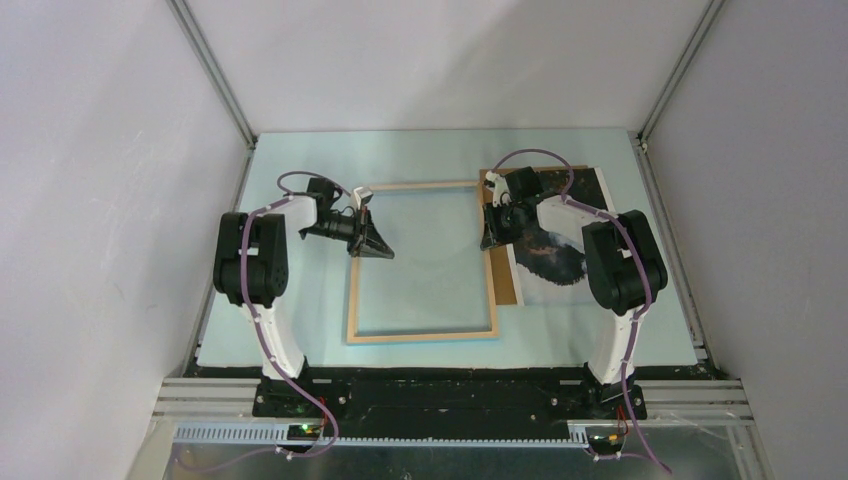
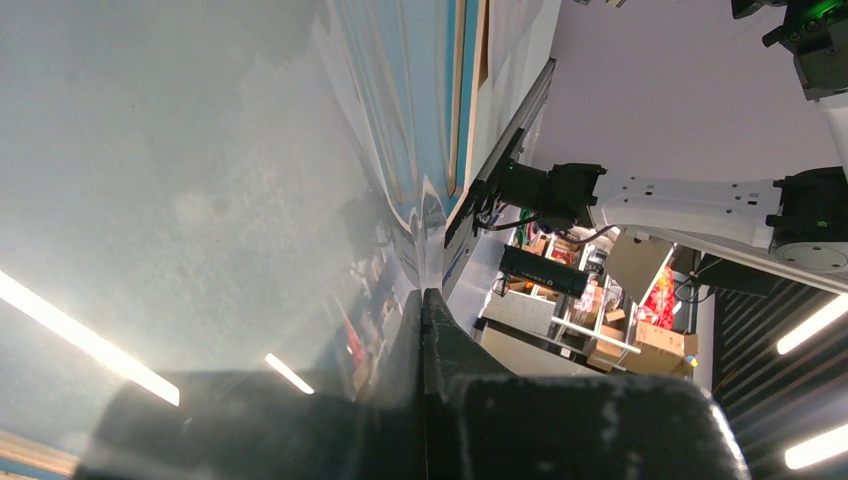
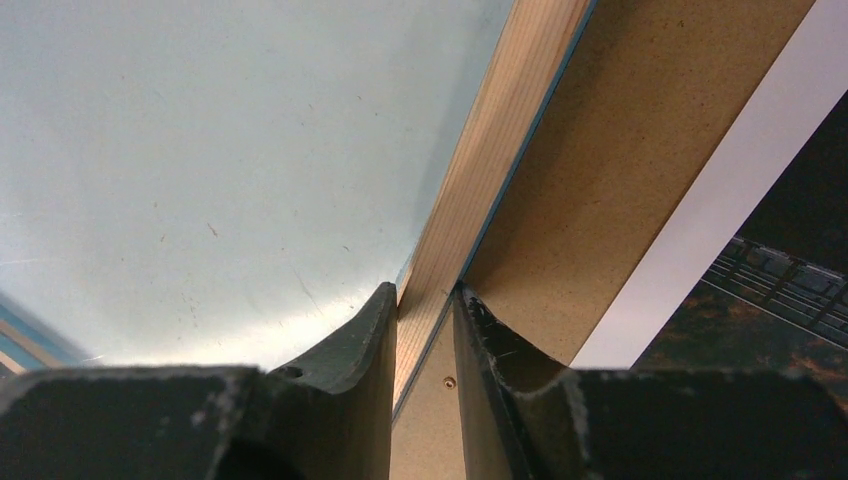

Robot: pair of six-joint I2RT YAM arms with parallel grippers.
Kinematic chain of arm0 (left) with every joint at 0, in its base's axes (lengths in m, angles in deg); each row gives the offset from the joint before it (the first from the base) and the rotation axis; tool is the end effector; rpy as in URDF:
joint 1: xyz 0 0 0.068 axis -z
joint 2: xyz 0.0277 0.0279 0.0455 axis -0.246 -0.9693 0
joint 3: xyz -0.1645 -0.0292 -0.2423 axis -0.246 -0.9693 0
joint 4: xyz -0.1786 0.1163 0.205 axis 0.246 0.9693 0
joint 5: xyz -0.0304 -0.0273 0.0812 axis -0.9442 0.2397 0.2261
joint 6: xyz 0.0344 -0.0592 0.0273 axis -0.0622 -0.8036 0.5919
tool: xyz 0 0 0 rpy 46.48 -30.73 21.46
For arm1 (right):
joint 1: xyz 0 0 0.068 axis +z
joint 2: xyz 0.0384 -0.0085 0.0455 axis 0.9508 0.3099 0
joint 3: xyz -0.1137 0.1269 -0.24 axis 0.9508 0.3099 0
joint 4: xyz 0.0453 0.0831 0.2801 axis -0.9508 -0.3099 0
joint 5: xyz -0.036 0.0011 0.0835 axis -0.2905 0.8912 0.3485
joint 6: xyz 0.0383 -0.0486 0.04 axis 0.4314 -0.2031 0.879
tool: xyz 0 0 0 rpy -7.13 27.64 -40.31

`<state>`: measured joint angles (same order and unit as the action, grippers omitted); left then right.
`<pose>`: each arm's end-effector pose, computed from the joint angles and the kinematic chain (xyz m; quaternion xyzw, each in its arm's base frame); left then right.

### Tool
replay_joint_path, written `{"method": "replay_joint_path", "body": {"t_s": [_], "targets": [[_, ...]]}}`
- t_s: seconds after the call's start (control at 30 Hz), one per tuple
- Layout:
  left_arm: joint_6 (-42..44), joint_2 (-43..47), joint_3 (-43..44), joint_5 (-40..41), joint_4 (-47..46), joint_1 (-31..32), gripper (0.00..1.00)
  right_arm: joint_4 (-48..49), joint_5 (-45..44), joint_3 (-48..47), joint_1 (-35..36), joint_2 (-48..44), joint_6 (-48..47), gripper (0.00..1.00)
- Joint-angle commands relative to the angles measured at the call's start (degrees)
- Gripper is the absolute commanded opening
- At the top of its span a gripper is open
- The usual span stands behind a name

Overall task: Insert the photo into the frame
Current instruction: Place the photo frame item in the photo frame.

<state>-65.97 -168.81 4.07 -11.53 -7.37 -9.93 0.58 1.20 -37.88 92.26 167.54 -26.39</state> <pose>0.3824 -0.0845 0.1366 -0.0002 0.8457 -0.5336 0.0027 0.4088 0.1754 0.1397 -0.1887 0.9301 0.2292 0.2163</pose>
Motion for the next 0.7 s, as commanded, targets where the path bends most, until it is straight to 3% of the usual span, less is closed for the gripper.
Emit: {"method": "replay_joint_path", "body": {"t_s": [0.0,0.67], "targets": [[2.21,0.48,-0.75,-4.07,1.85,2.38,0.0,0.18,2.33,-1.0,0.3,-0.35,-0.18,0.25],[3.63,0.12,0.59,-1.56,1.87,3.24,0.0,0.16,2.47,-0.95,0.25,-0.34,-0.27,0.24]]}}
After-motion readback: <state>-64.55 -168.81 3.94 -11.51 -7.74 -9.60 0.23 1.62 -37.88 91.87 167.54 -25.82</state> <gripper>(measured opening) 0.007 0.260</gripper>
